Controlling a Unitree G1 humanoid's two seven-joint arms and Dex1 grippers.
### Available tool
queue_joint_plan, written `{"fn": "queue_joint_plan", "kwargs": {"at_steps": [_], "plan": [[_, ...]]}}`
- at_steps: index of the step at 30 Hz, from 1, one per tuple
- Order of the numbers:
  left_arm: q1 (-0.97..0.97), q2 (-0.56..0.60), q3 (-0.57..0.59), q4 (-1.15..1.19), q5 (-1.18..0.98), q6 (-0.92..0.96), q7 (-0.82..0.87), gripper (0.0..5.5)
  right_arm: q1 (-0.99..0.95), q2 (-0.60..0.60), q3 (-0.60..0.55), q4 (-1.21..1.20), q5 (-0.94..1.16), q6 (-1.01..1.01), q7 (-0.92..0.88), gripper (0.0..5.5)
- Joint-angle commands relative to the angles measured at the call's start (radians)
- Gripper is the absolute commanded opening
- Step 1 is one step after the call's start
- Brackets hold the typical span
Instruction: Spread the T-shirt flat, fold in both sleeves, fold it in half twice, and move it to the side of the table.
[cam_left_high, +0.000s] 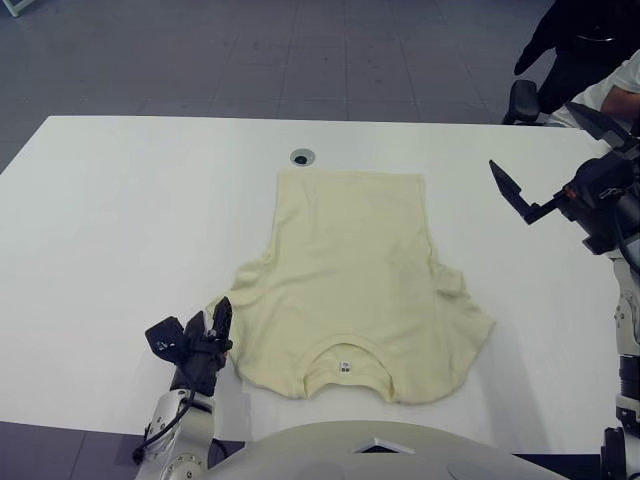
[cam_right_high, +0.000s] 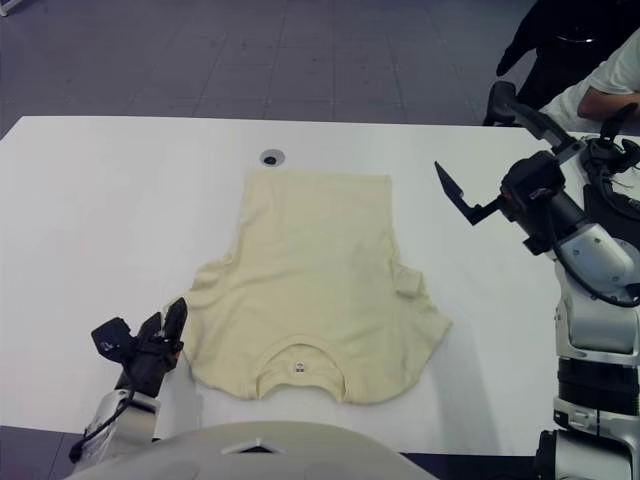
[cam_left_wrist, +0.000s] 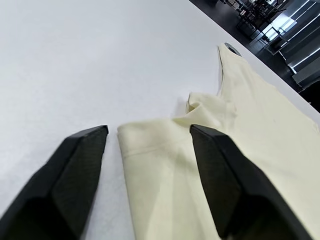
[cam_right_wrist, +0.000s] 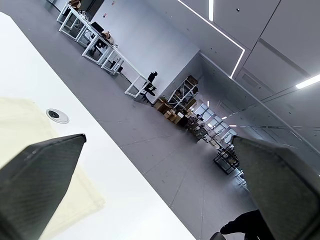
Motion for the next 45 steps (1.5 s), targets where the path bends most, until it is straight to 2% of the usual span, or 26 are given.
{"fn": "queue_joint_plan", "kwargs": {"at_steps": [1,8,13,19,24,38,45], "plan": [[0.003,-0.020,-0.006,0.061,-0.018,0.035,0.024,2.19,0.021,0.004,-0.015,-0.017,0.001,0.011,0.003,5.40],[-0.003,-0.013,-0.009,0.080,-0.025,0.023,0.031,0.76,0.028,0.008,-0.013,-0.022,-0.008,0.011,-0.003,5.40],[0.006,-0.018,-0.017,0.081,-0.017,0.008,0.036,0.03,0.014,0.012,-0.004,-0.011,-0.013,0.009,-0.003,5.40],[0.002,-0.007,-0.022,0.080,0.026,-0.041,0.039,0.03,0.012,0.021,0.002,-0.008,-0.021,0.008,-0.006,5.40],[0.004,0.036,-0.077,0.044,0.123,-0.115,-0.003,0.03,0.010,0.034,0.017,-0.008,-0.028,0.011,-0.005,5.40],[0.004,0.296,-0.371,0.031,0.537,-0.319,-0.198,0.03,0.039,0.056,0.060,-0.013,-0.036,0.010,0.002,5.40],[-0.037,0.383,-0.484,0.062,0.665,-0.369,-0.258,0.03,0.052,0.061,0.076,-0.015,-0.048,0.002,0.008,5.40]]}}
